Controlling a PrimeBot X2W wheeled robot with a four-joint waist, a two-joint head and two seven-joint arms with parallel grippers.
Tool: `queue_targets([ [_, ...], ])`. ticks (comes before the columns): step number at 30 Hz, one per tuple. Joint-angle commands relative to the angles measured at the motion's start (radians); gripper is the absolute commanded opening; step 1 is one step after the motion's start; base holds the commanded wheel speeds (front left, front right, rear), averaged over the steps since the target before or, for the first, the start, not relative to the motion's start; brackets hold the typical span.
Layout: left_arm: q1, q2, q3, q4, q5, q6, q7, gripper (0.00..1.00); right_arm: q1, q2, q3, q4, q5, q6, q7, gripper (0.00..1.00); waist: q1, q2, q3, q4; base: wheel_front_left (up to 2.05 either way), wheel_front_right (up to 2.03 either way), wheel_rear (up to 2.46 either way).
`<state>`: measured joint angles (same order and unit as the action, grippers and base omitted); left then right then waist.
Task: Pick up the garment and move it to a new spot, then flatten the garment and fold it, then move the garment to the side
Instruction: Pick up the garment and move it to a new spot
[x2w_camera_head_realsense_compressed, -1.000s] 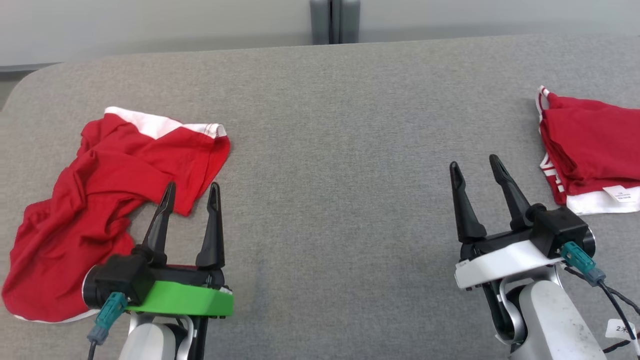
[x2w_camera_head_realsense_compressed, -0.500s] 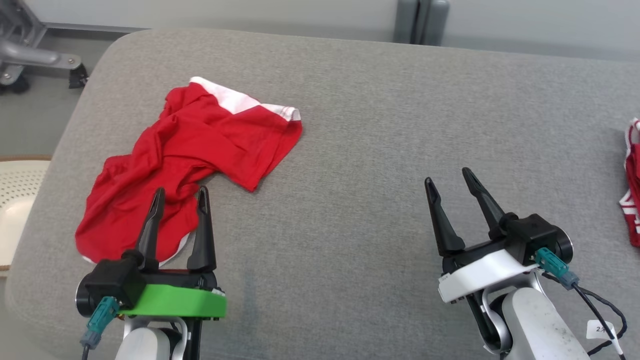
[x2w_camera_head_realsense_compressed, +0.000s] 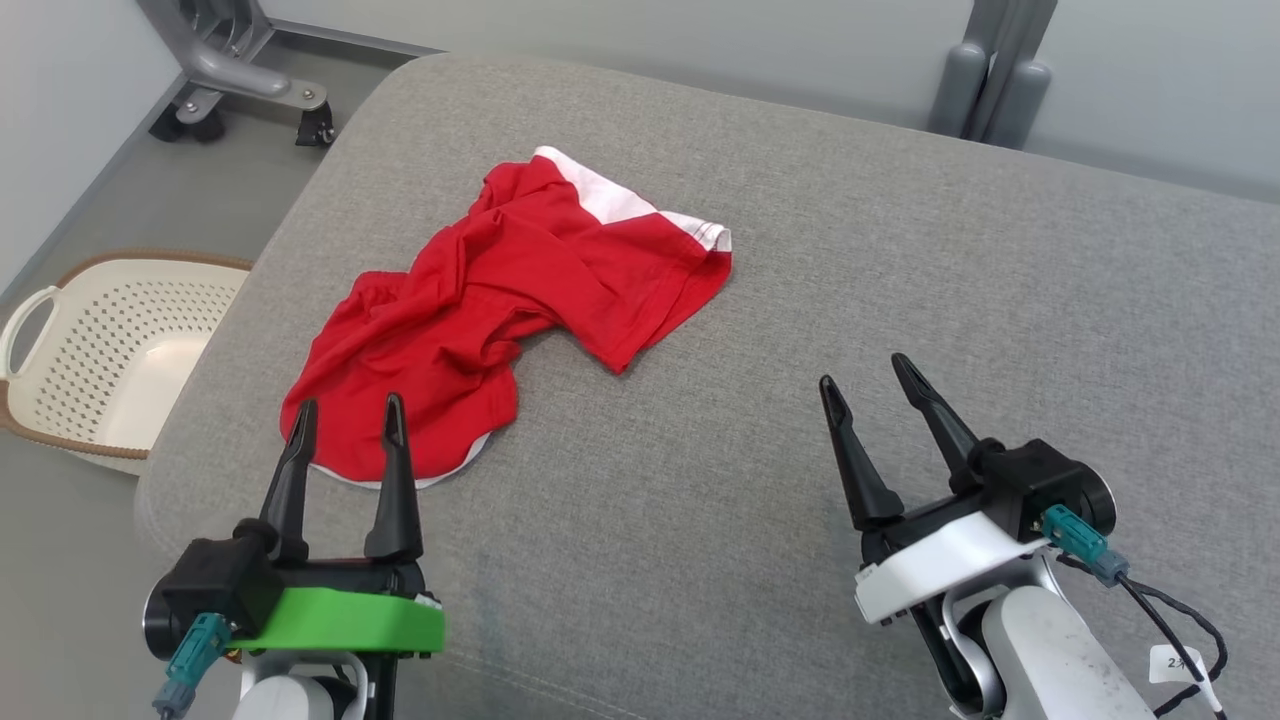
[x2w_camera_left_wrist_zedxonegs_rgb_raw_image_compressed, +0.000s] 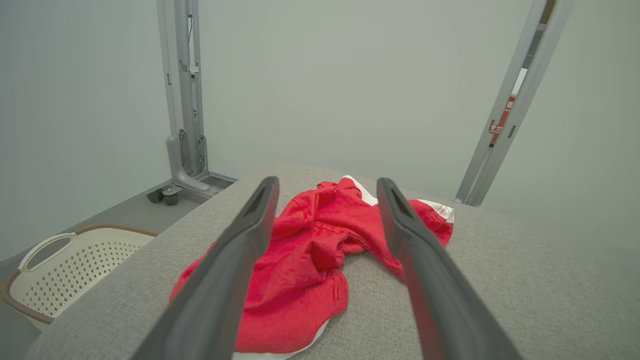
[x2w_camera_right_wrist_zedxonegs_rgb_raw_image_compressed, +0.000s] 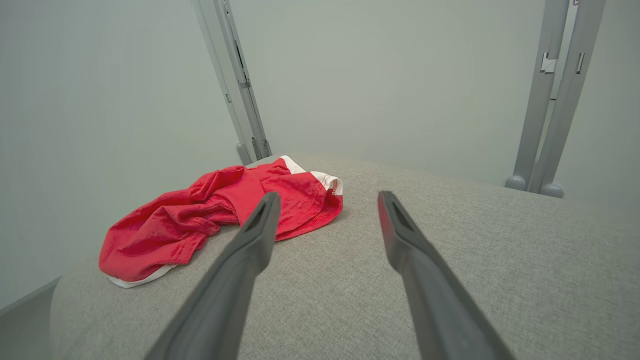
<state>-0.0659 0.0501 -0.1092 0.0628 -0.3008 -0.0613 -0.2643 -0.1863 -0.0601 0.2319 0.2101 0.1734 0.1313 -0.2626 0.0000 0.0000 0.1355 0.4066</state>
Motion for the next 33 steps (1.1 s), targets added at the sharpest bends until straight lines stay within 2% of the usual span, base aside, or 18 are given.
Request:
queue_targets([
  [1, 0.013, 0.001, 0.001, -0.004, -0.005, 0.007, 0.001, 1.0, 0.002, -0.002, -0.001, 0.004, 0.007, -0.001, -0.003, 1.0, 0.0, 0.0, 0.002, 0.008, 0.0, 0.0, 0.0],
  [11, -0.028, 0.001, 0.046, 0.005, -0.028, 0.029, 0.0, 1.0, -0.021, -0.016, 0.003, -0.007, 0.003, -0.001, -0.003, 1.0, 0.0, 0.0, 0.041, -0.018, 0.0, 0.0, 0.0],
  [16, -0.075, 0.001, 0.086, 0.089, 0.0, 0.037, 0.001, 1.0, -0.039, -0.047, -0.012, -0.026, -0.02, -0.001, -0.003, 1.0, 0.0, 0.0, 0.087, -0.032, 0.0, 0.0, 0.0],
  [20, -0.129, 0.001, 0.112, 0.215, 0.018, 0.048, 0.001, 1.0, -0.058, -0.078, -0.028, -0.049, -0.035, -0.001, -0.003, 1.0, 0.0, 0.0, 0.134, -0.042, 0.0, 0.0, 0.0],
  [26, -0.265, 0.029, 0.135, 0.496, 0.041, 0.04, 0.001, 1.0, -0.076, -0.12, -0.061, -0.082, -0.048, -0.001, -0.003, 1.0, 0.0, 0.0, 0.198, -0.054, 0.0, 0.0, 0.0],
  [33, -0.462, 0.082, 0.111, 0.725, 0.047, -0.016, 0.0, 1.0, -0.089, -0.154, -0.075, -0.102, -0.063, -0.001, -0.003, 1.0, 0.0, 0.0, 0.259, -0.068, 0.0, 0.0, 0.0],
])
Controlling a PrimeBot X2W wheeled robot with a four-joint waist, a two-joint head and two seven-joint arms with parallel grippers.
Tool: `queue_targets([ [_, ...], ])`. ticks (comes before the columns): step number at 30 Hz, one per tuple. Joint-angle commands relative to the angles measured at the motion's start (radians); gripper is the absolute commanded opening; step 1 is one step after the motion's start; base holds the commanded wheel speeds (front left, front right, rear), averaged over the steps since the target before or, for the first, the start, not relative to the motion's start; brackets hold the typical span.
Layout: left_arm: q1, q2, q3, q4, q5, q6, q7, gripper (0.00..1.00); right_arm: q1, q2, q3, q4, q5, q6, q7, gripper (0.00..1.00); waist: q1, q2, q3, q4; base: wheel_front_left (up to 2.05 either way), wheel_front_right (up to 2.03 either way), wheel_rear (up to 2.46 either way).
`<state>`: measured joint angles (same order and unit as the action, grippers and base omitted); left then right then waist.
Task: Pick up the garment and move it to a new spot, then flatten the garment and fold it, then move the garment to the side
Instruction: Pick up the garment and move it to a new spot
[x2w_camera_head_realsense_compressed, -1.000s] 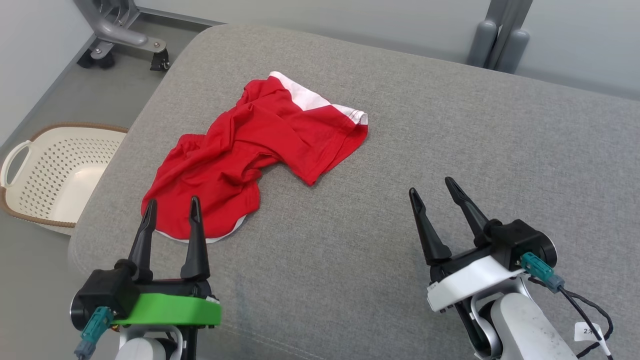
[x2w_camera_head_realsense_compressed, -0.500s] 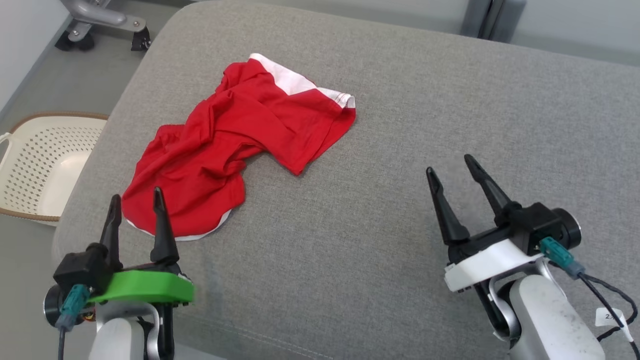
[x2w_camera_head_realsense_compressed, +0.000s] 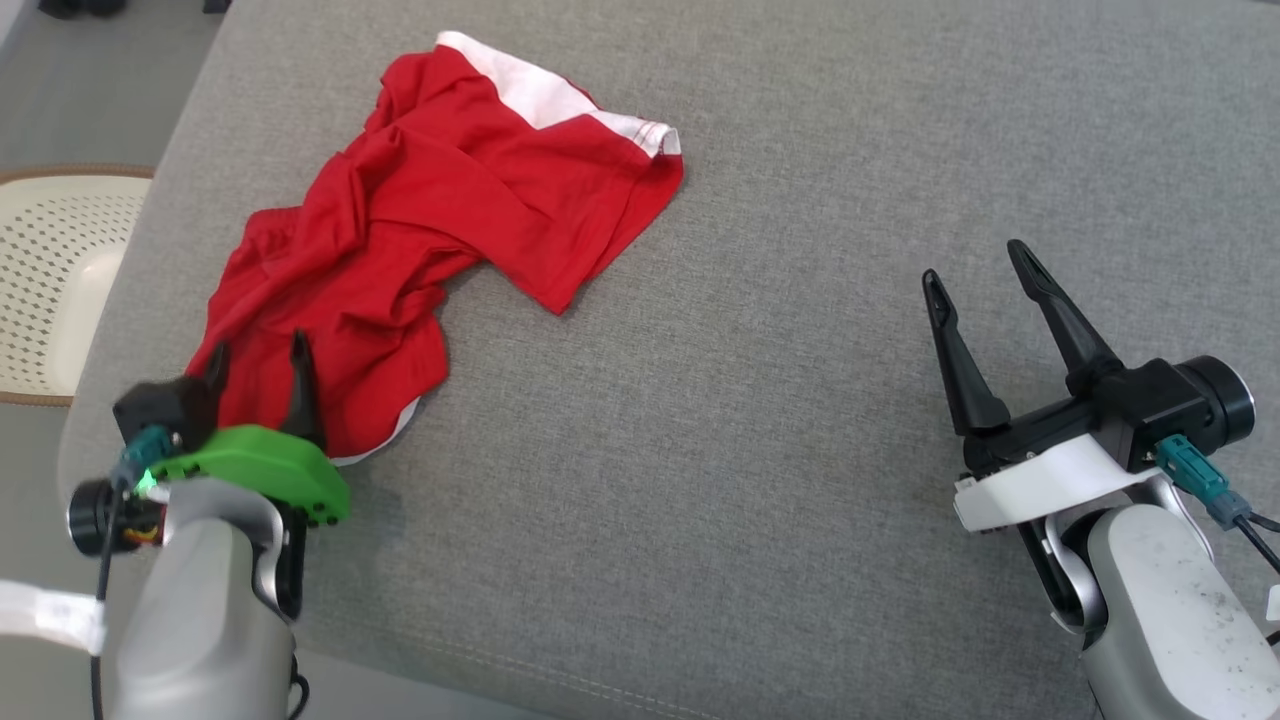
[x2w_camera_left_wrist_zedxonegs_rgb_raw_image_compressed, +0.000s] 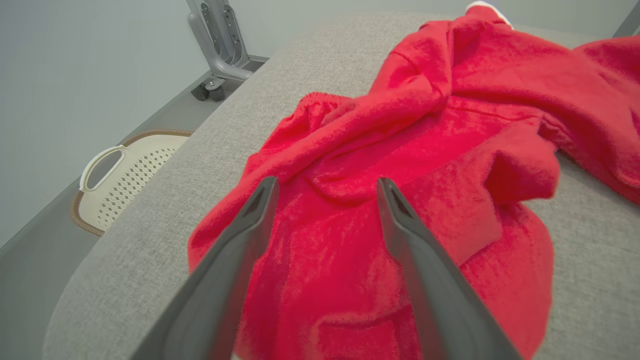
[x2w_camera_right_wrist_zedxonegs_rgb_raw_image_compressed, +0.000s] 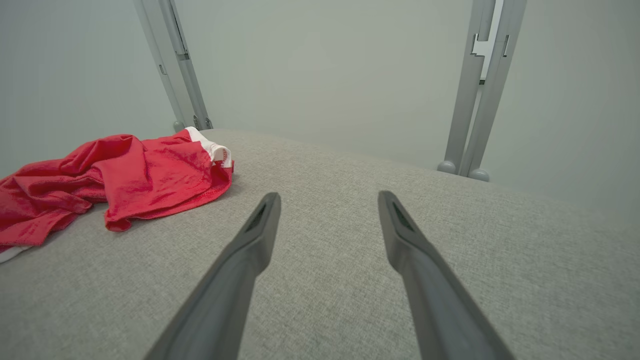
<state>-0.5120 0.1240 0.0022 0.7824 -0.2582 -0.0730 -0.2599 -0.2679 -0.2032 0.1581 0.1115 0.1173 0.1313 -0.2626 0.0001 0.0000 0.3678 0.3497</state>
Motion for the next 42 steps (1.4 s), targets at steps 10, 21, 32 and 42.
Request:
queue_targets([
  [10, -0.252, 0.071, -0.097, 0.215, 0.037, -0.05, 0.036, 1.0, -0.022, -0.034, 0.013, -0.025, -0.014, -0.001, 0.01, 1.0, -0.0001, 0.0, 0.088, -0.034, 0.0, 0.0, 0.0],
  [21, -0.336, 0.08, -0.263, 0.314, -0.112, -0.059, 0.203, 0.0, -0.028, -0.027, 0.025, -0.03, -0.018, -0.001, 0.01, 1.0, -0.0001, 0.0, 0.116, -0.06, 0.0, 0.0, 0.0],
  [32, -0.339, 0.163, -0.304, 0.213, -0.22, -0.058, 0.006, 0.0, -0.033, 0.005, 0.027, 0.012, -0.008, -0.001, 0.001, 1.0, -0.0001, 0.0, 0.043, -0.077, 0.0, 0.0, 0.0],
  [42, -0.204, 0.155, -0.197, -0.221, -0.165, -0.056, -0.006, 0.0, -0.007, 0.056, 0.006, 0.036, 0.013, -0.001, -0.003, 1.0, -0.0001, 0.0, -0.074, -0.137, 0.0, 0.0, 0.0],
])
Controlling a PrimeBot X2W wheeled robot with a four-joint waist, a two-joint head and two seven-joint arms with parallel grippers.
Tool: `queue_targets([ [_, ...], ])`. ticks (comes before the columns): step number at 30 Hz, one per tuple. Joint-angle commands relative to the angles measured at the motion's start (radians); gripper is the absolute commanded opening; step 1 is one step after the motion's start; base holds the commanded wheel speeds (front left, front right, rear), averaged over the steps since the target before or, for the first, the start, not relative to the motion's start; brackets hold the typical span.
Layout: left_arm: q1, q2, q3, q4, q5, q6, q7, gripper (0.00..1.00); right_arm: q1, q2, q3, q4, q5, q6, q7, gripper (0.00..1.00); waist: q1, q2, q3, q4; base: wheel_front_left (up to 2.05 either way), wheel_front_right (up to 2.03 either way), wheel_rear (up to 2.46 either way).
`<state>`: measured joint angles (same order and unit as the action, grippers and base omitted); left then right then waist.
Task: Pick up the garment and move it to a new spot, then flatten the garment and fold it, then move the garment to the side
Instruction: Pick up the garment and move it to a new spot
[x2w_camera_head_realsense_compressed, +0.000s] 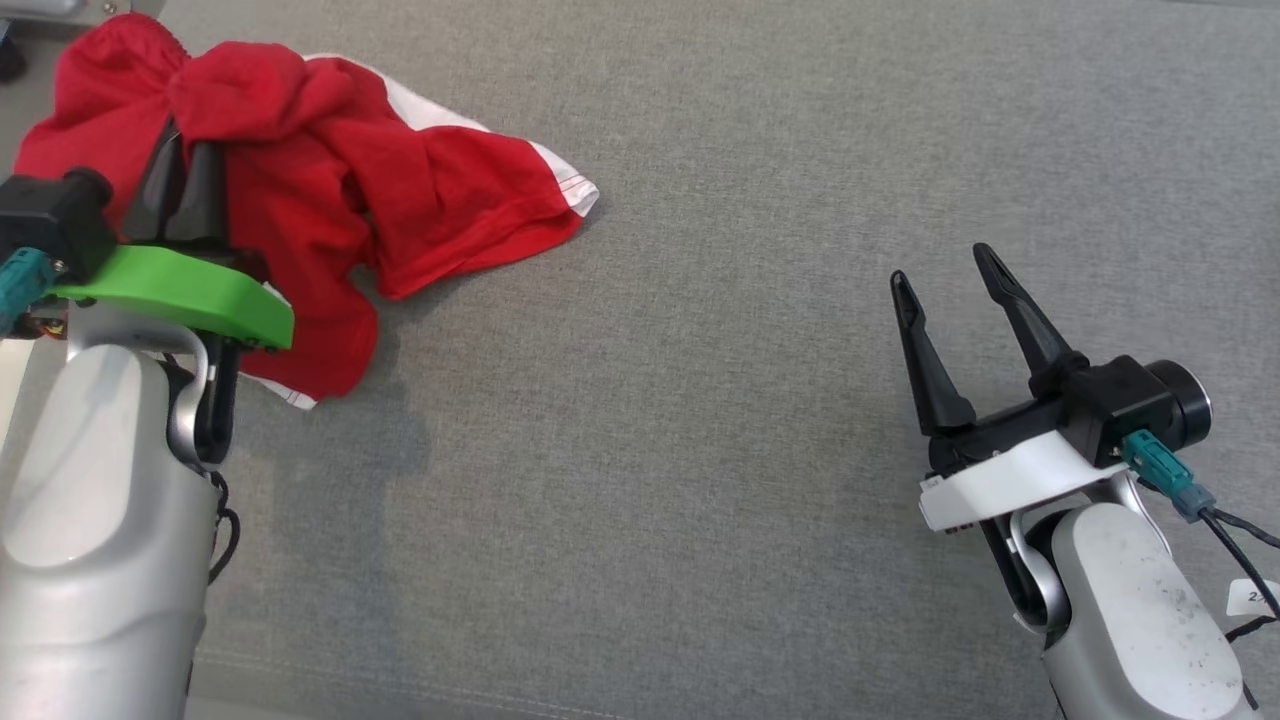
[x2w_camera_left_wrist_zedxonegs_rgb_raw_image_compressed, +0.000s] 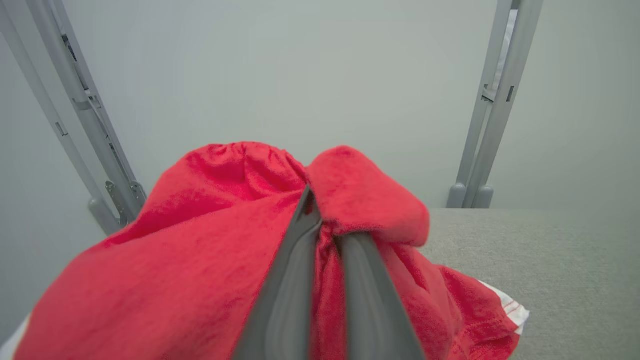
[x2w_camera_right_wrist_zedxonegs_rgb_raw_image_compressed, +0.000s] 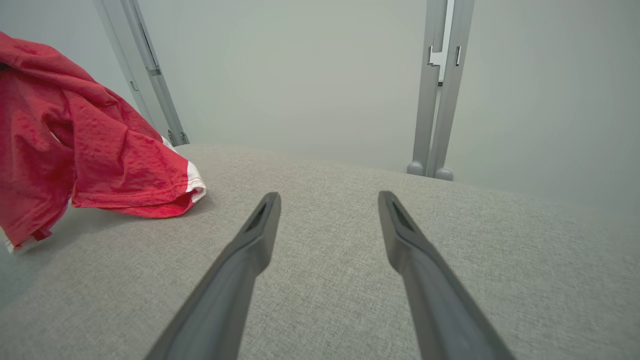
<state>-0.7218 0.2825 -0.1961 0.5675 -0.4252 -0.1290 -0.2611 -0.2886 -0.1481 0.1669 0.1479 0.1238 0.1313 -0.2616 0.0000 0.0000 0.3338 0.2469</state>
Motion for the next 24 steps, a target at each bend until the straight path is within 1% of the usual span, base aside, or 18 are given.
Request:
queue_targets([
  [1, 0.024, -0.01, 0.004, -0.044, 0.014, 0.0, -0.005, 0.0, 0.018, 0.005, -0.004, -0.002, 0.007, -0.001, -0.004, 1.0, 0.0, 0.0, -0.051, -0.044, 0.0, 0.0, 0.0],
  [5, 0.074, -0.042, -0.014, -0.148, 0.034, 0.0, -0.005, 0.0, 0.022, 0.02, -0.012, -0.007, 0.009, -0.001, -0.004, 1.0, 0.0, 0.0, -0.079, -0.08, 0.0, 0.0, 0.0],
  [8, 0.094, -0.071, -0.046, -0.213, 0.038, 0.001, -0.002, 0.0, 0.027, 0.03, -0.022, -0.01, 0.014, -0.001, -0.004, 1.0, 0.0, 0.0, -0.096, -0.117, 0.0, 0.0, 0.0],
  [13, 0.098, -0.133, -0.097, -0.303, 0.037, 0.019, 0.04, 0.0, 0.032, 0.043, -0.038, -0.021, 0.017, -0.001, -0.004, 1.0, 0.0, 0.0, -0.104, -0.18, 0.0, 0.0, 0.0],
  [19, 0.058, -0.2, -0.148, -0.399, 0.01, 0.055, 0.084, 0.0, 0.03, 0.056, -0.056, -0.037, 0.016, -0.001, -0.004, 1.0, 0.0, 0.0, -0.087, -0.259, 0.0, 0.0, 0.0],
  [24, 0.034, -0.222, -0.182, -0.416, -0.02, 0.121, 0.098, 0.0, 0.015, 0.065, -0.066, -0.054, 0.016, -0.001, -0.004, 1.0, 0.0, 0.0, -0.05, -0.322, 0.0, 0.0, 0.0],
])
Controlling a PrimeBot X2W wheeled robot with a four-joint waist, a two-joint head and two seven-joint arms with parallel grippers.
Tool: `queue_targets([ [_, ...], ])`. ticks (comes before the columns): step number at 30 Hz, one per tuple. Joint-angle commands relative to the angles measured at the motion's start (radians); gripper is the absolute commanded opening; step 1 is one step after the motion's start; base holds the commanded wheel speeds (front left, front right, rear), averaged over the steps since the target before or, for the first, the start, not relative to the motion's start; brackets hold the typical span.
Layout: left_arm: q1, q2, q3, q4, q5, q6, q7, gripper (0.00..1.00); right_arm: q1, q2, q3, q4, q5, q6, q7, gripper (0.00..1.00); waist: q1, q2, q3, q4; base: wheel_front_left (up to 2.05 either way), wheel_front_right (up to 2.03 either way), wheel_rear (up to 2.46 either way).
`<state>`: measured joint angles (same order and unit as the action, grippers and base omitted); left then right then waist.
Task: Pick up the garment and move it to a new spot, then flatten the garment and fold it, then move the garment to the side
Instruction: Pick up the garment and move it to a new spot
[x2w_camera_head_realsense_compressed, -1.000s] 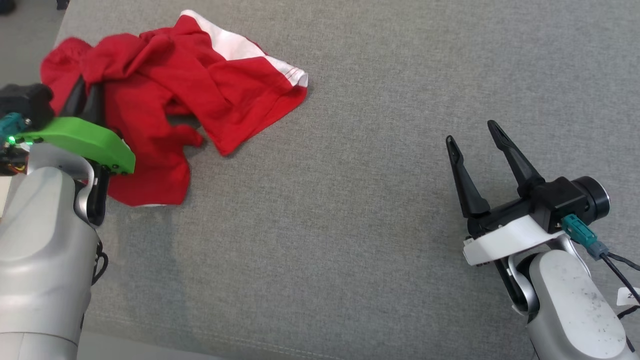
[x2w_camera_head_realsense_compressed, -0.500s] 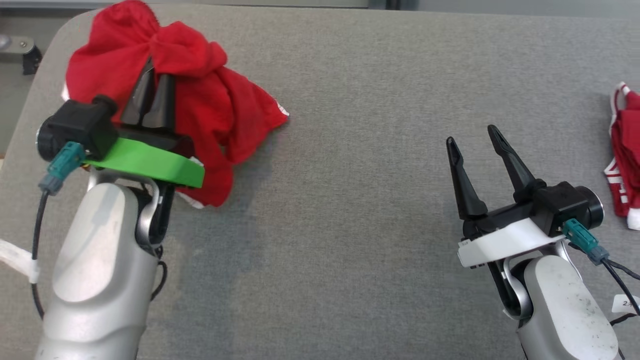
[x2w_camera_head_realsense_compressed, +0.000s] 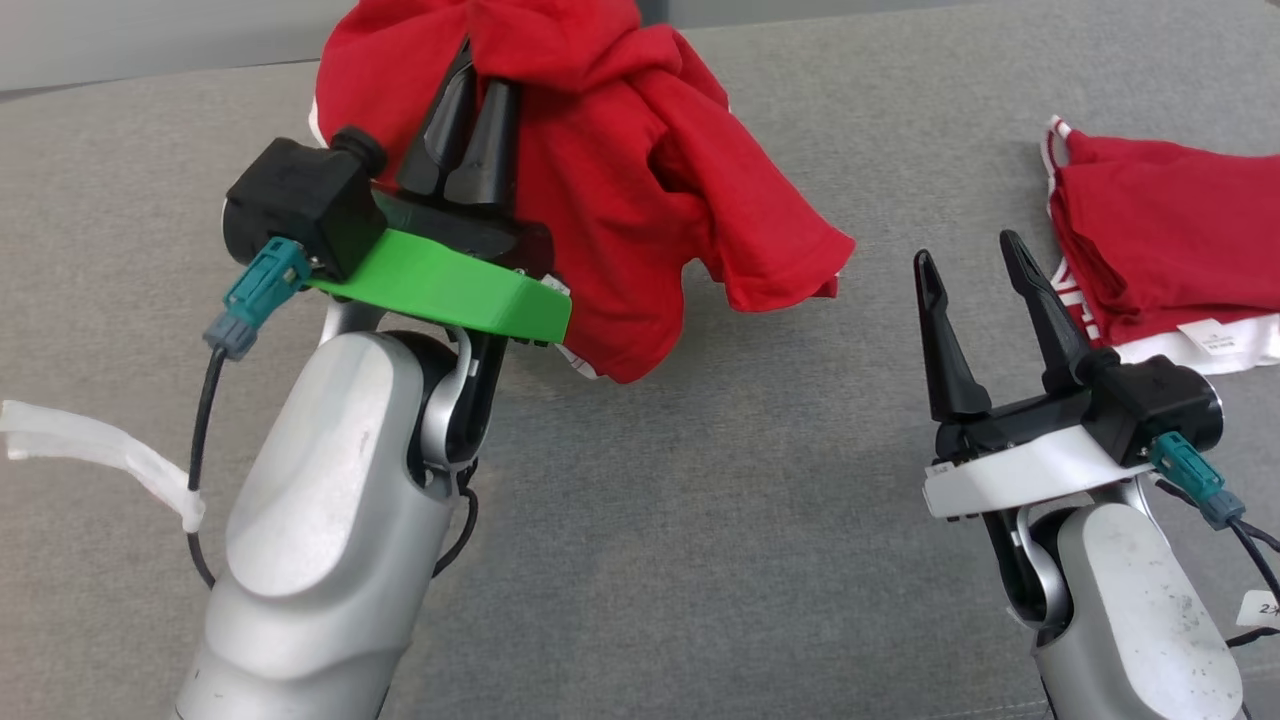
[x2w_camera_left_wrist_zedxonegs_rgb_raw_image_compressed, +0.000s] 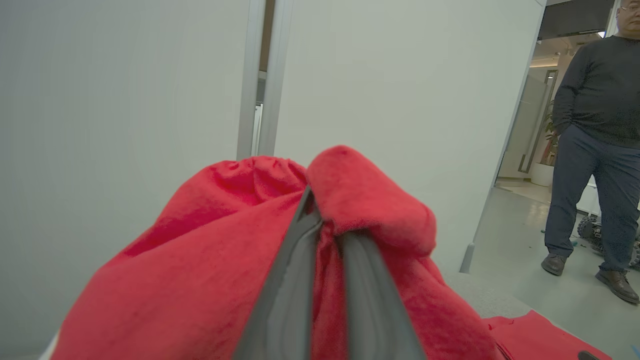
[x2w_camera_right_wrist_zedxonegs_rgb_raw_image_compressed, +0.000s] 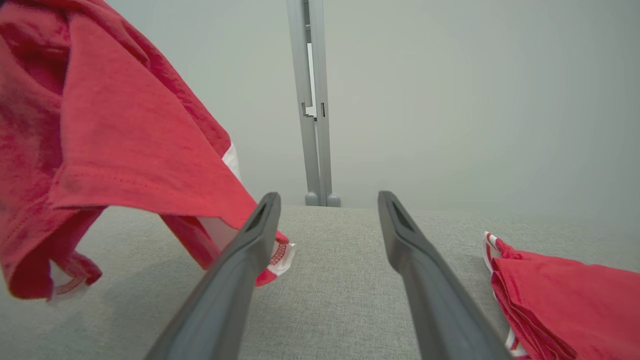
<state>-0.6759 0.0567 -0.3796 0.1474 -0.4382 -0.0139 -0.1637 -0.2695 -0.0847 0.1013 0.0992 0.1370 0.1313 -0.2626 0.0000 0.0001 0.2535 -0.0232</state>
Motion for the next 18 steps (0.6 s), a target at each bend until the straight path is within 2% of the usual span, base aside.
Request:
queue_targets([
  [1, -0.014, 0.002, -0.005, 0.014, -0.013, 0.017, 0.0, 0.0, -0.008, 0.003, -0.003, -0.008, 0.003, -0.001, -0.003, 1.0, 0.0, -0.0001, 0.038, -0.063, 0.0, 0.0, 0.0],
  [7, -0.047, -0.002, -0.029, 0.19, -0.011, 0.079, -0.026, 0.0, -0.033, 0.02, 0.003, -0.022, 0.009, -0.001, -0.003, 1.0, 0.0, -0.0001, 0.099, -0.138, 0.0, 0.0, 0.0],
  [14, -0.122, 0.003, -0.036, 0.491, 0.03, 0.101, -0.069, 0.0, -0.048, 0.03, 0.011, -0.024, 0.014, -0.001, -0.003, 1.0, 0.0, -0.0001, 0.139, -0.192, 0.0, 0.0, 0.0],
  [17, -0.148, 0.002, -0.044, 0.575, 0.038, 0.092, -0.082, 1.0, -0.044, 0.031, 0.009, -0.024, 0.013, -0.001, -0.003, 1.0, 0.0, -0.0001, 0.142, -0.194, 0.0, 0.0, 0.0],
  [18, -0.157, 0.001, -0.044, 0.596, 0.038, 0.089, -0.087, 1.0, -0.045, 0.032, 0.006, -0.023, 0.012, -0.001, -0.003, 1.0, 0.0, -0.0001, 0.142, -0.191, 0.0, 0.0, 0.0],
])
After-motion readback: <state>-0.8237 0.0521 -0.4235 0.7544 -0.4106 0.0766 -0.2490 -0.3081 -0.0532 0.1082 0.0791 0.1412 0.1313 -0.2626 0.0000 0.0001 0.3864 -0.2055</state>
